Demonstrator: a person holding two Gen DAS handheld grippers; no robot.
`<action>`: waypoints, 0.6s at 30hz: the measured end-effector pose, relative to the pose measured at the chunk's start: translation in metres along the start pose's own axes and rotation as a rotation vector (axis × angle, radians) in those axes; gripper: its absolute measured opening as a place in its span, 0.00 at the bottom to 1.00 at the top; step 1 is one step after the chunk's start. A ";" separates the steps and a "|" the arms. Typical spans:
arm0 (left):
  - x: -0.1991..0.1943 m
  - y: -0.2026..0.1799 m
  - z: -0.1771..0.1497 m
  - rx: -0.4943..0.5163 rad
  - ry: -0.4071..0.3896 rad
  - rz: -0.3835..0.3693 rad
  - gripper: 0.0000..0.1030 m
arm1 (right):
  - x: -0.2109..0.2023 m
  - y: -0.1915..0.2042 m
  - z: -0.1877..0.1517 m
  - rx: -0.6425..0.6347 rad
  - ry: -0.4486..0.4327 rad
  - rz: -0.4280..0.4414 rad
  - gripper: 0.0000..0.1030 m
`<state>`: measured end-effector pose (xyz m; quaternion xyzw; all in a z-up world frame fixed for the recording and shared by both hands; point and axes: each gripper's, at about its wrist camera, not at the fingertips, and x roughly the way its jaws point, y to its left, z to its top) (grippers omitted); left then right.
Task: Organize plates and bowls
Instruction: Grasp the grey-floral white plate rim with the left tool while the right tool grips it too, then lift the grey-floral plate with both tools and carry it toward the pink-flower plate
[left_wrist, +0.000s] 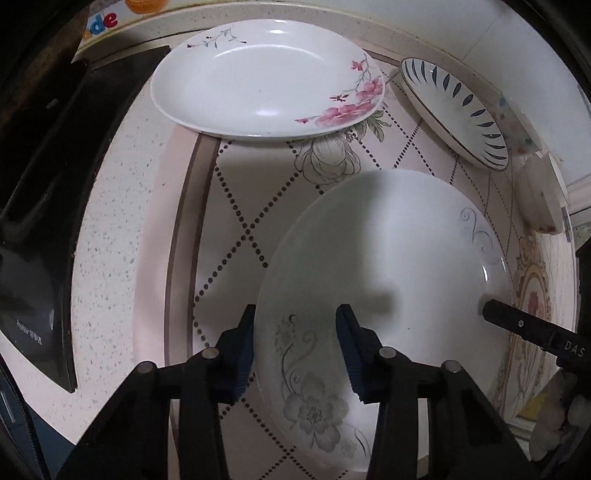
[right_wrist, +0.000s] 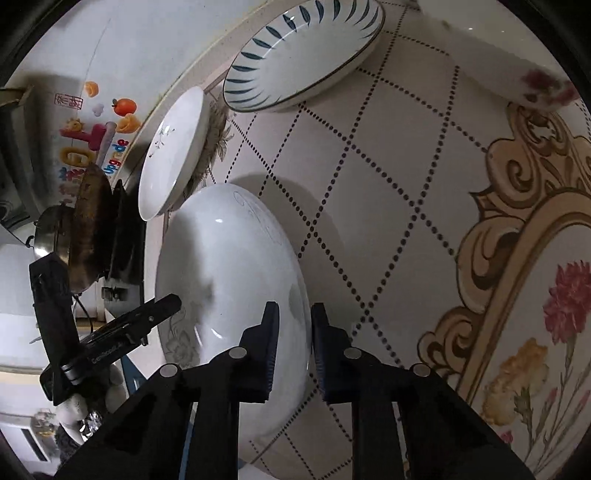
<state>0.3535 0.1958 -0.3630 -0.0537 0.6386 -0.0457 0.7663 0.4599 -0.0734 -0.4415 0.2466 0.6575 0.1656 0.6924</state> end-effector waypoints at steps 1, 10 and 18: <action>-0.001 0.001 0.000 -0.003 -0.007 0.001 0.37 | 0.003 0.001 0.002 -0.002 0.004 -0.005 0.13; -0.014 -0.006 -0.015 -0.017 -0.041 0.014 0.34 | -0.004 -0.002 0.001 -0.068 0.016 -0.027 0.14; -0.022 -0.043 -0.021 0.007 -0.057 -0.007 0.34 | -0.040 -0.025 -0.003 -0.086 0.001 -0.020 0.14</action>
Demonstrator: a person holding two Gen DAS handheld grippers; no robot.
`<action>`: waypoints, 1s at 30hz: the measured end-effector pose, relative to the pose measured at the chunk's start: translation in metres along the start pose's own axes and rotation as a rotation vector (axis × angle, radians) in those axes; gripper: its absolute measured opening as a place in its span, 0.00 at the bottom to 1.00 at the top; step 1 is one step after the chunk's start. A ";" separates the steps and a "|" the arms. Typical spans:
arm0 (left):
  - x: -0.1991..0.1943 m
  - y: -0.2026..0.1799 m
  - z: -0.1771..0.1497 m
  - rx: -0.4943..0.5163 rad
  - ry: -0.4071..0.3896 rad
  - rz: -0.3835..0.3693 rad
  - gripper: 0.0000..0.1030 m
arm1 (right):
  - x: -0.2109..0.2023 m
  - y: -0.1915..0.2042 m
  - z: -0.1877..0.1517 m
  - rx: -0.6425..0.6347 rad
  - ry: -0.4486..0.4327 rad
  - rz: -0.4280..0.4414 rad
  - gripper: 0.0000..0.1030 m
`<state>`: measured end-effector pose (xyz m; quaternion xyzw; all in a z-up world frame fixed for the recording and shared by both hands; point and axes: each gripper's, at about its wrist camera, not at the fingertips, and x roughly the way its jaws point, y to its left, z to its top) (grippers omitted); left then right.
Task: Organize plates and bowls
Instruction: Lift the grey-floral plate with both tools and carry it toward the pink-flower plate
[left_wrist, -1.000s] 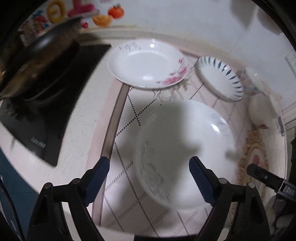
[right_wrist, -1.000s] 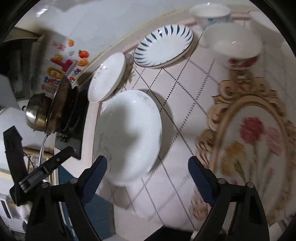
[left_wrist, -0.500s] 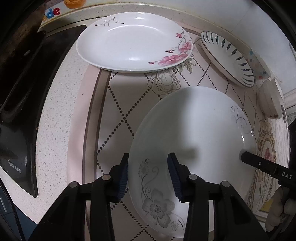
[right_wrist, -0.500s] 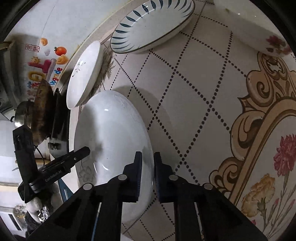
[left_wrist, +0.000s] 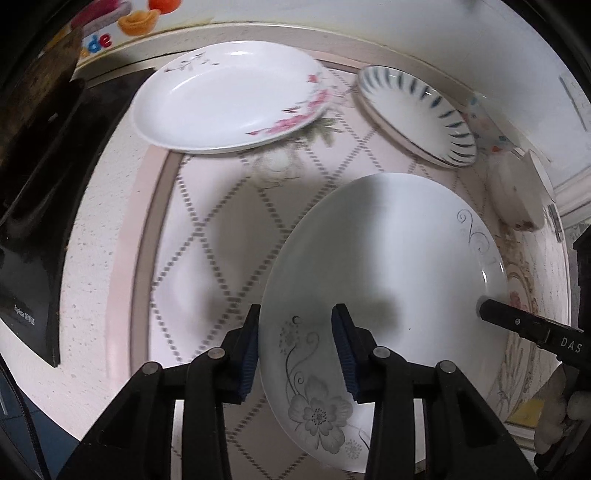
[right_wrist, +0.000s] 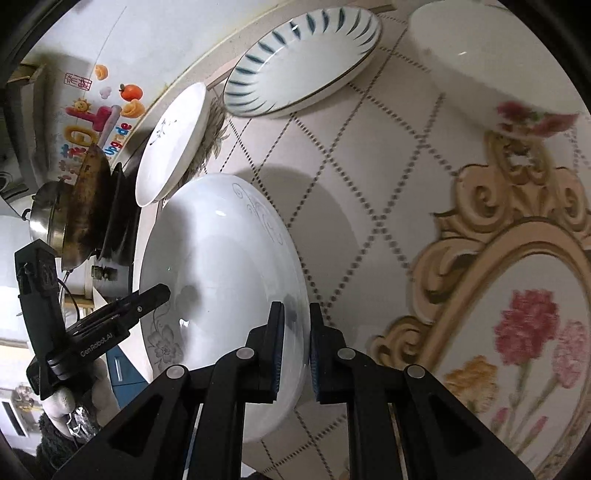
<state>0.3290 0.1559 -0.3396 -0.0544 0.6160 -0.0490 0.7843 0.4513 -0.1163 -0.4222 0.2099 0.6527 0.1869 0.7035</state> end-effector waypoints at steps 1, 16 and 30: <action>0.001 -0.006 0.001 0.005 0.000 -0.002 0.34 | -0.006 -0.004 -0.001 0.001 -0.003 -0.001 0.14; 0.029 -0.119 0.008 0.092 0.019 -0.075 0.34 | -0.081 -0.096 -0.022 0.119 -0.059 -0.052 0.14; 0.045 -0.163 0.001 0.129 0.029 -0.044 0.34 | -0.097 -0.153 -0.031 0.203 -0.066 -0.066 0.14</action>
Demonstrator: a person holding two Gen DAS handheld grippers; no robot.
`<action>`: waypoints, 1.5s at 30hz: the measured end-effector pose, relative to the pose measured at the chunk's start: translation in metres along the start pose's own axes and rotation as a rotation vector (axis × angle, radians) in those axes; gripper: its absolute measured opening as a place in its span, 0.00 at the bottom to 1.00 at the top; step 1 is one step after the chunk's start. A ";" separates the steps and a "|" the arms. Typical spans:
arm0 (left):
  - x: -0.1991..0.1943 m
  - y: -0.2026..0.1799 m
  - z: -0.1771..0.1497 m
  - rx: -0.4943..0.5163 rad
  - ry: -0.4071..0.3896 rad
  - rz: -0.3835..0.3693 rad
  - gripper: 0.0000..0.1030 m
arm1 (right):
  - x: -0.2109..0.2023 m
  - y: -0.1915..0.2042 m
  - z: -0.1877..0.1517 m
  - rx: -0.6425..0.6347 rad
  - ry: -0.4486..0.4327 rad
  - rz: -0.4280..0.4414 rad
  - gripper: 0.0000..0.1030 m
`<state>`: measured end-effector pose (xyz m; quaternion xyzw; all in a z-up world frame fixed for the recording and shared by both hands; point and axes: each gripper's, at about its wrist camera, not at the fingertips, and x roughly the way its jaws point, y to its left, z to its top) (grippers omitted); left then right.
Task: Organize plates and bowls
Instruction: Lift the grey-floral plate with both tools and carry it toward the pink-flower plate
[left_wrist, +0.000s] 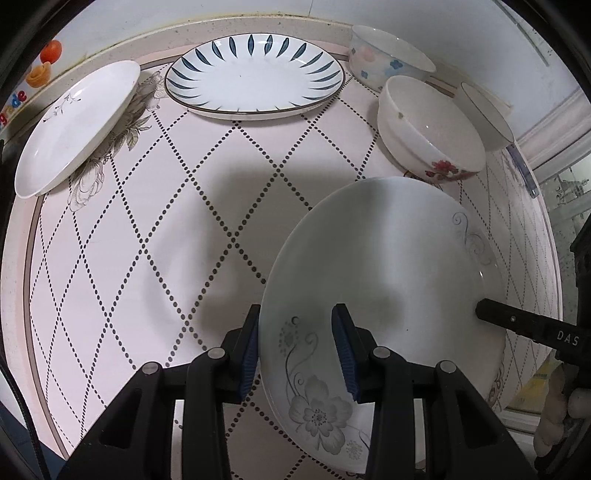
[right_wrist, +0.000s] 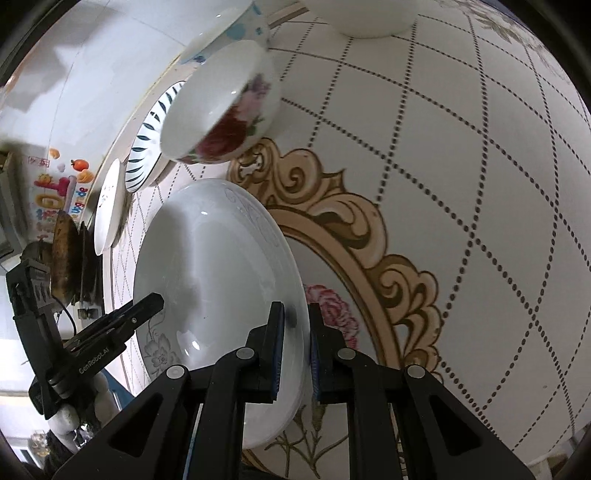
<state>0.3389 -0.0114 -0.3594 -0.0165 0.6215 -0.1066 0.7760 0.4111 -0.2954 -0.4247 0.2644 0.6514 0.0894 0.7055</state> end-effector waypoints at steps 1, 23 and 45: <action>0.001 -0.001 0.000 0.001 0.001 0.008 0.34 | 0.000 -0.001 0.000 0.002 0.000 0.004 0.14; 0.007 -0.018 0.006 0.005 0.028 0.117 0.34 | -0.001 -0.011 0.004 -0.001 0.026 0.079 0.15; -0.073 0.239 0.101 -0.346 -0.161 0.187 0.52 | 0.014 0.237 0.097 -0.150 0.054 0.247 0.42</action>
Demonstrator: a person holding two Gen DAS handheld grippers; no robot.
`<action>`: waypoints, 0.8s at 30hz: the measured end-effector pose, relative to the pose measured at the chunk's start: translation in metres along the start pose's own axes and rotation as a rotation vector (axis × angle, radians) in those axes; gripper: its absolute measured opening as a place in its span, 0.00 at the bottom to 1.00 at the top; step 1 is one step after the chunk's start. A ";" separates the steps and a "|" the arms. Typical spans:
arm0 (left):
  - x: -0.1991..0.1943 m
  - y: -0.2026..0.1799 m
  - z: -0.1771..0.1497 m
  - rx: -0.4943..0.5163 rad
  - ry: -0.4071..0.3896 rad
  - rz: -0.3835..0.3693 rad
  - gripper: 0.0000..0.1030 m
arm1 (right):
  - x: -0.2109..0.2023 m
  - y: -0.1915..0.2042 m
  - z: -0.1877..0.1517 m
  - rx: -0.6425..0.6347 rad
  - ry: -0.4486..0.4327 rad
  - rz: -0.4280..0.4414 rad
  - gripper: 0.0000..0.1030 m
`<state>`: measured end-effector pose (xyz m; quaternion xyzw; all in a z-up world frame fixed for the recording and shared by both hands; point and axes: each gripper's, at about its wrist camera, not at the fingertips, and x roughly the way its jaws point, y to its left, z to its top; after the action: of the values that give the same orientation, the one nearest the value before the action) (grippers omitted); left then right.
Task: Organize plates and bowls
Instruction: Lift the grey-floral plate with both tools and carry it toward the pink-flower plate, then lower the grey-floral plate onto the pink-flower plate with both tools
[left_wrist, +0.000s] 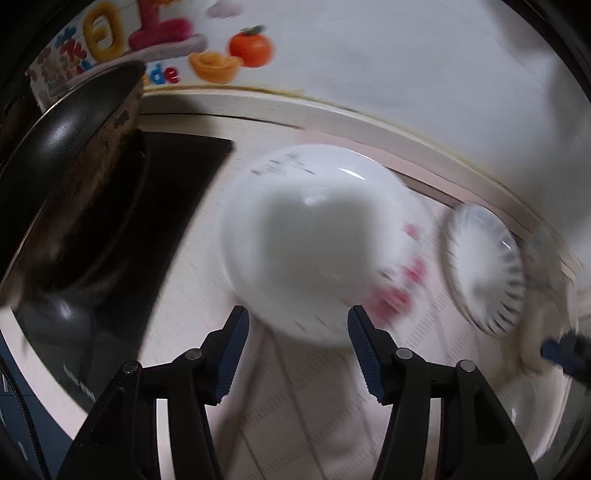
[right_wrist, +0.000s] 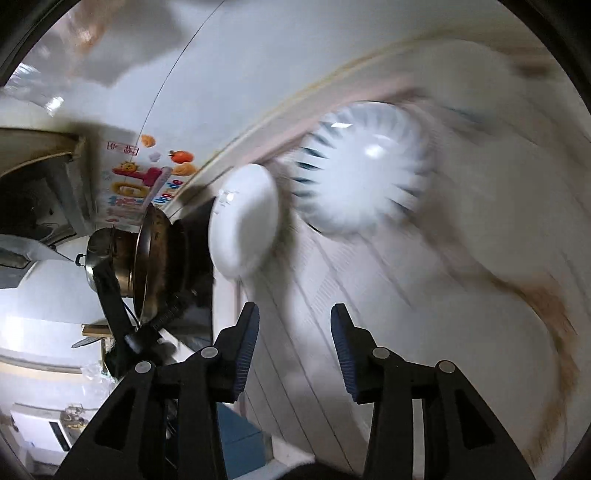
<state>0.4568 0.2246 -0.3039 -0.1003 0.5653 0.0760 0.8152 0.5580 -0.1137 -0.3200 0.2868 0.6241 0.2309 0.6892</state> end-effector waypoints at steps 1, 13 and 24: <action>0.007 0.007 0.008 -0.001 0.000 0.012 0.52 | 0.020 0.010 0.016 -0.012 0.009 -0.001 0.42; 0.070 0.037 0.048 0.041 0.040 0.038 0.45 | 0.180 0.045 0.129 -0.120 0.104 -0.185 0.32; 0.073 0.046 0.041 0.040 0.008 0.030 0.27 | 0.203 0.044 0.133 -0.171 0.102 -0.225 0.14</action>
<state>0.5088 0.2799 -0.3622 -0.0757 0.5714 0.0764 0.8136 0.7148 0.0415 -0.4308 0.1433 0.6644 0.2188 0.7001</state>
